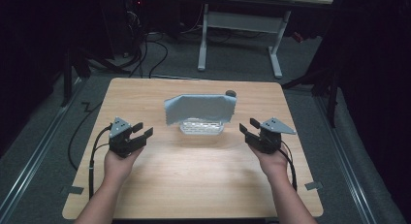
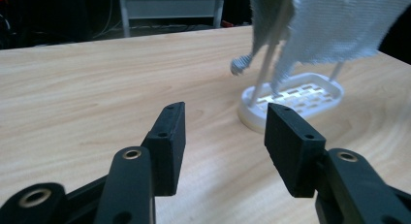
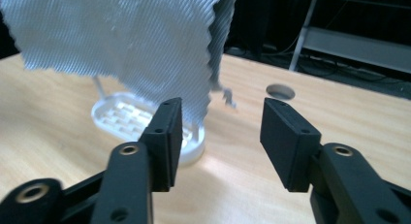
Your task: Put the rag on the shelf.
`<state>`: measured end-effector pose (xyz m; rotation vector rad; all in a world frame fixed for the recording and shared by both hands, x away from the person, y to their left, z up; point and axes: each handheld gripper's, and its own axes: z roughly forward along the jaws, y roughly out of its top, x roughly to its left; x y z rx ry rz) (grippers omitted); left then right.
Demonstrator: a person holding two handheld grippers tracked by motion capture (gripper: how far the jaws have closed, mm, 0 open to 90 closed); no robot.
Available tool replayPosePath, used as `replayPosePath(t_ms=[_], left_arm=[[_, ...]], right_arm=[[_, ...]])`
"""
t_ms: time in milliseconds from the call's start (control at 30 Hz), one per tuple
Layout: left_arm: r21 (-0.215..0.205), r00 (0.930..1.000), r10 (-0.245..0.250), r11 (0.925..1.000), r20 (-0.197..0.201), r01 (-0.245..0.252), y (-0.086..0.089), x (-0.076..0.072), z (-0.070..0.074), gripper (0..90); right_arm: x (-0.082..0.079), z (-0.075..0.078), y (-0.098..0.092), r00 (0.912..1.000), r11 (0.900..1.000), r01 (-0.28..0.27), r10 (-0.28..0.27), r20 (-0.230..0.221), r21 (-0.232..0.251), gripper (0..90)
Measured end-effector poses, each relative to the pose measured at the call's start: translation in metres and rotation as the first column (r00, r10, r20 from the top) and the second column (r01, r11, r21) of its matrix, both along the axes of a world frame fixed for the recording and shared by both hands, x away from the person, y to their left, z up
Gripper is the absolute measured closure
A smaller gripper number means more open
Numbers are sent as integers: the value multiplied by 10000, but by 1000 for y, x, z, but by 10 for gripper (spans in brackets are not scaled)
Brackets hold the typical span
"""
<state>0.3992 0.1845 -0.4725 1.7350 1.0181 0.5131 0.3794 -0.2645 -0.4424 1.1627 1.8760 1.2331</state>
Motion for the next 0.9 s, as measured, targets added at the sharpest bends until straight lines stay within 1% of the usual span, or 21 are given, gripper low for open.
replayPosePath(t_ms=[67,100,167,233,300,333,400,433,500,567,600,633,667,700,733,767,800,867,900], left_arm=[[-11,9999,-101,9999,28,101,1,-9,-1,496],[-45,9999,-165,9999,15,166,1,-14,-2,494],[-50,9996,-273,9996,-41,272,1,-23,-3,488],[-57,9993,-362,9993,-17,362,2,-31,-5,485],[101,9992,-409,9991,-13,409,3,-38,-7,481],[160,9990,-433,9989,-64,434,4,-40,-8,478],[118,9983,-519,9986,-247,522,6,-45,-10,467],[125,9981,-554,9984,-274,558,6,-48,-11,467],[267,9973,-621,9976,-401,632,5,-53,-13,463],[370,9952,-757,9963,-623,781,3,-59,-16,456],[448,9933,-848,9951,-784,884,0,-61,-18,448],[568,9907,-963,9932,-963,1020,-3,-64,-21,448],[684,9864,-1147,9900,-1180,1233,-7,-68,-24,444],[756,9834,-1277,9875,-1291,1381,-10,-71,-26,440],[1023,9763,-1557,9798,-1500,1720,-17,-78,-30,432],[1023,9763,-1557,9798,-1500,1720,-17,-78,-30,429],[1176,9747,-1643,9761,-1513,1828,-20,-82,-33,427],[1366,9722,-1776,9705,-1527,1988,-23,-88,-38,426],[1411,9690,-1890,9671,-1594,2118,-24,-90,-42,427]], right_arm=[[-9,-1,-1,9998,10000,-16,16,209,23,488],[-14,-1,-1,9999,10000,-16,16,161,40,480],[-23,-3,-2,9998,10000,-29,29,196,3,471],[-31,-5,-3,9997,10000,-63,62,231,54,463],[-38,-7,-4,9995,9999,-94,92,286,52,457],[-41,-8,-4,9997,10000,-82,81,241,47,454],[-48,-13,-5,9998,10000,-68,67,174,26,447],[-48,-13,-5,9998,10000,-68,67,174,26,447],[-52,-17,-5,9999,9999,-79,80,102,-101,442],[-56,-20,-4,9999,9998,-111,111,20,-188,432],[-61,-24,-3,9998,9995,-143,139,-144,-274,424],[-61,-24,-3,9998,9995,-143,139,-144,-274,424],[-64,-26,-2,9997,9992,-116,107,-235,-374,422],[-67,-29,0,9995,9989,-91,76,-321,-471,421],[-72,-33,2,9987,9989,-121,98,-507,-463,418],[-72,-33,2,9987,9989,-121,98,-507,-463,418],[-78,-38,4,9973,9982,-162,121,-724,-569,413],[-80,-41,5,9969,9976,-202,151,-774,-661,411],[-83,-43,6,9964,9972,-197,137,-834,-717,409]])
